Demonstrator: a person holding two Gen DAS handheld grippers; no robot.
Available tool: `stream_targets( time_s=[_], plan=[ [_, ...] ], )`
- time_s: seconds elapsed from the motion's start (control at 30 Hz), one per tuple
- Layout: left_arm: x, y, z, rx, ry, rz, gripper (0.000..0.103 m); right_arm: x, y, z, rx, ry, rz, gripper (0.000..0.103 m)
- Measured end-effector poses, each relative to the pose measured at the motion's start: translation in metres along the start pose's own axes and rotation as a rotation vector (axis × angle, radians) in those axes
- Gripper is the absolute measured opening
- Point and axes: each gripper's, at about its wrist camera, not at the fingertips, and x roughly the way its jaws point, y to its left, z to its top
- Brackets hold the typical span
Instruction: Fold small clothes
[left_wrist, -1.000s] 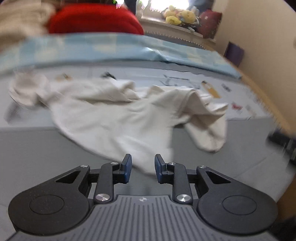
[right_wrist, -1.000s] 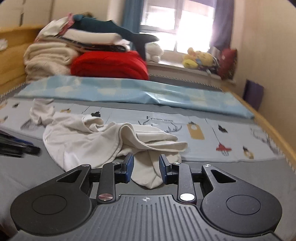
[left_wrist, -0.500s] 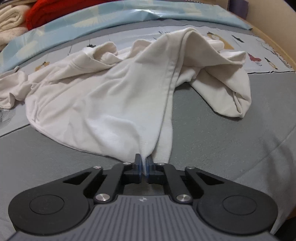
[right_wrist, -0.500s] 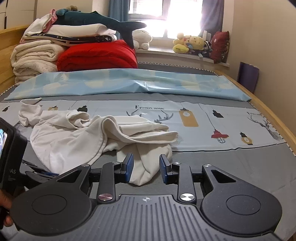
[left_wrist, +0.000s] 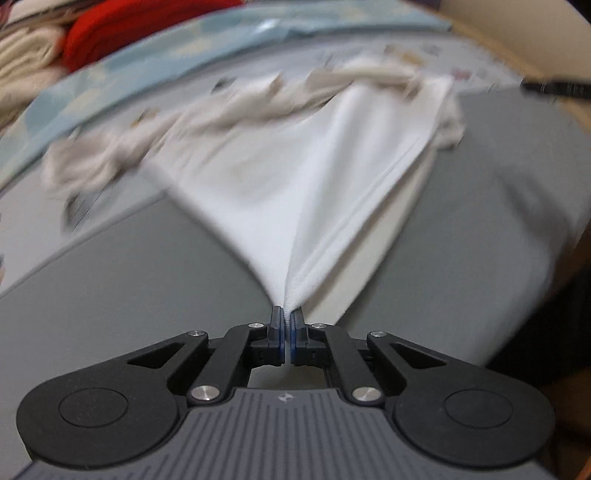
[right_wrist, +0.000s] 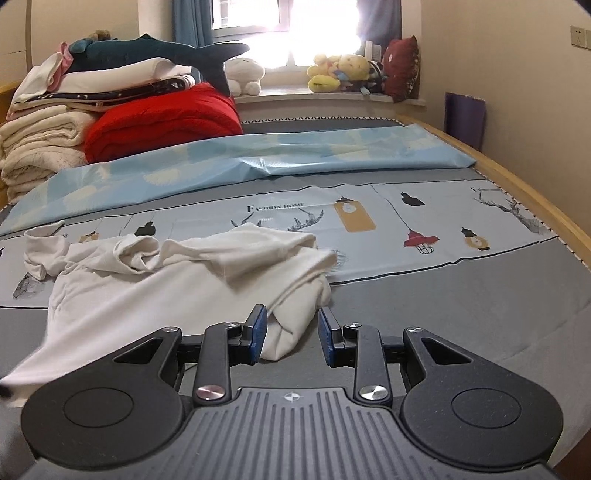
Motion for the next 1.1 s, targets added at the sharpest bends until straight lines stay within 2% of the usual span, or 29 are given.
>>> stream_targets(
  time_s=[0.1, 0.13, 0.17, 0.27, 0.3, 0.33, 0.4, 0.47, 0.57, 0.67, 0.73, 0.83, 0.97, 1.0, 1.03, 1.07, 1.1],
  plan=[
    [-0.001, 0.037, -0.043, -0.012, 0.120, 0.021, 0.002, 0.002, 0.011, -0.003, -0.037, 0.012, 0.004, 0.032],
    [-0.003, 0.047, -0.052, -0.035, 0.132, 0.013, 0.002, 0.003, 0.014, -0.003, -0.049, 0.017, 0.005, 0.032],
    [-0.005, 0.055, -0.057, -0.062, 0.127, -0.001, 0.002, 0.006, 0.017, -0.003, -0.060, 0.025, 0.007, 0.032],
    [-0.018, 0.082, -0.061, -0.207, 0.051, -0.115, 0.007, 0.016, 0.021, -0.003, -0.058, 0.065, 0.014, 0.032],
    [-0.021, 0.091, -0.060, -0.264, 0.018, -0.155, 0.017, 0.022, 0.022, -0.002, -0.049, 0.090, 0.016, 0.033],
    [-0.022, 0.095, -0.059, -0.305, -0.004, -0.178, 0.032, 0.028, 0.021, -0.002, -0.038, 0.111, 0.021, 0.036],
    [-0.020, 0.098, -0.054, -0.373, -0.030, -0.193, 0.039, 0.044, 0.021, -0.003, -0.012, 0.185, 0.048, 0.042],
    [-0.012, 0.103, -0.047, -0.427, -0.029, -0.197, 0.039, 0.060, 0.025, -0.007, -0.024, 0.238, 0.047, 0.043],
    [0.009, 0.103, -0.037, -0.482, 0.020, -0.176, 0.039, 0.080, 0.036, -0.012, -0.096, 0.275, 0.029, 0.045],
    [0.034, 0.109, -0.033, -0.520, 0.114, -0.116, 0.039, 0.103, 0.043, -0.016, -0.154, 0.310, 0.024, 0.047],
    [0.042, 0.111, -0.032, -0.542, 0.149, -0.104, 0.039, 0.117, 0.045, -0.016, -0.169, 0.328, 0.026, 0.047],
    [0.050, 0.111, -0.028, -0.548, 0.169, -0.113, 0.038, 0.136, 0.049, -0.018, -0.167, 0.354, 0.045, 0.047],
    [0.064, 0.102, -0.026, -0.489, 0.209, -0.095, 0.036, 0.149, 0.058, -0.022, -0.194, 0.386, 0.072, 0.046],
    [0.065, 0.099, -0.024, -0.467, 0.213, -0.090, 0.031, 0.150, 0.060, -0.023, -0.204, 0.392, 0.076, 0.039],
    [0.065, 0.096, -0.023, -0.447, 0.210, -0.091, 0.023, 0.150, 0.061, -0.024, -0.218, 0.398, 0.083, 0.017],
    [0.067, 0.094, -0.025, -0.430, 0.203, -0.091, 0.017, 0.148, 0.061, -0.024, -0.227, 0.401, 0.094, 0.004],
    [0.067, 0.092, -0.024, -0.412, 0.197, -0.086, 0.007, 0.143, 0.059, -0.021, -0.217, 0.392, 0.110, 0.005]
  ],
)
